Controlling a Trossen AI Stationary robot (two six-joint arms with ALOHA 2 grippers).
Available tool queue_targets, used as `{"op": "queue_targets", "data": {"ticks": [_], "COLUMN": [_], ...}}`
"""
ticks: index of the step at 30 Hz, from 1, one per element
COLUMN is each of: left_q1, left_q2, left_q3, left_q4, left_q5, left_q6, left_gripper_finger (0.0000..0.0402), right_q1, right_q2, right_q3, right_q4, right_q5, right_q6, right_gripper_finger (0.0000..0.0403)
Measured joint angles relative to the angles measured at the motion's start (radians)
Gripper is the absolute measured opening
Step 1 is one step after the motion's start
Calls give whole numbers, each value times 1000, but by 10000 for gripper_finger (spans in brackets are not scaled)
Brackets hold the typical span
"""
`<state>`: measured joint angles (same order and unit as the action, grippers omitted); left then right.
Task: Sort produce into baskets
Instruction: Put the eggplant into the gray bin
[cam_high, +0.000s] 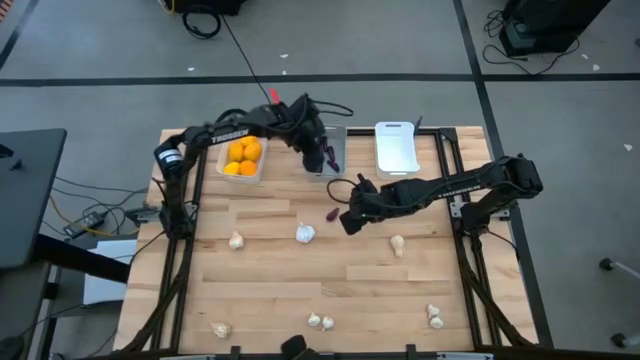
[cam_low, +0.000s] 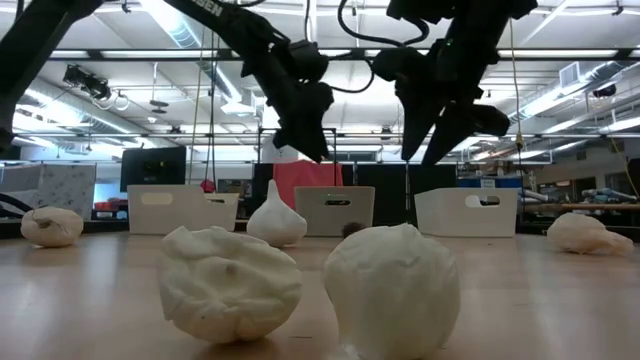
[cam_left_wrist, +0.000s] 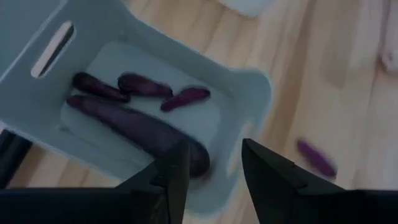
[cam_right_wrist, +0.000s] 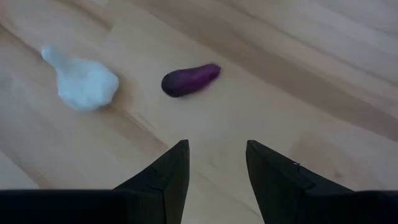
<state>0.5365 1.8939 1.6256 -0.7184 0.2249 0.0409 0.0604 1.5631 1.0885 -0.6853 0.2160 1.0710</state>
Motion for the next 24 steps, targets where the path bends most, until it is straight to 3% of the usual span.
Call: {"op": "queue_targets", "data": {"ticks": [3, 9, 14, 17, 20, 24], "left_q1": [-3, -77, -196, -265, -318, -345], "left_q2": [-30, -42, -37, -38, -37, -37], "left_q3": [0, -3, -84, -145, -195, -222], "left_q4": [-57, -149, -69, 63, 198, 348], "left_q5": [14, 149, 155, 153, 94, -29], "left_q6": [77, 258, 385, 449, 403, 181], "left_gripper_finger": [152, 152, 152, 152, 152, 152], "right_q1": [21, 75, 106, 138, 181, 251], "right_q2": [0, 0, 0, 0, 0, -1], "right_q3": [0, -32, -77, -90, -95, -96], "right_q4": [-42, -58, -94, -122, -150, -191], "right_q5": [-16, -49, -121, -143, -161, -159], "right_q6": [-26, -298, -353, -334, -304, -182], "right_gripper_finger": [169, 169, 162, 154, 149, 149]}}
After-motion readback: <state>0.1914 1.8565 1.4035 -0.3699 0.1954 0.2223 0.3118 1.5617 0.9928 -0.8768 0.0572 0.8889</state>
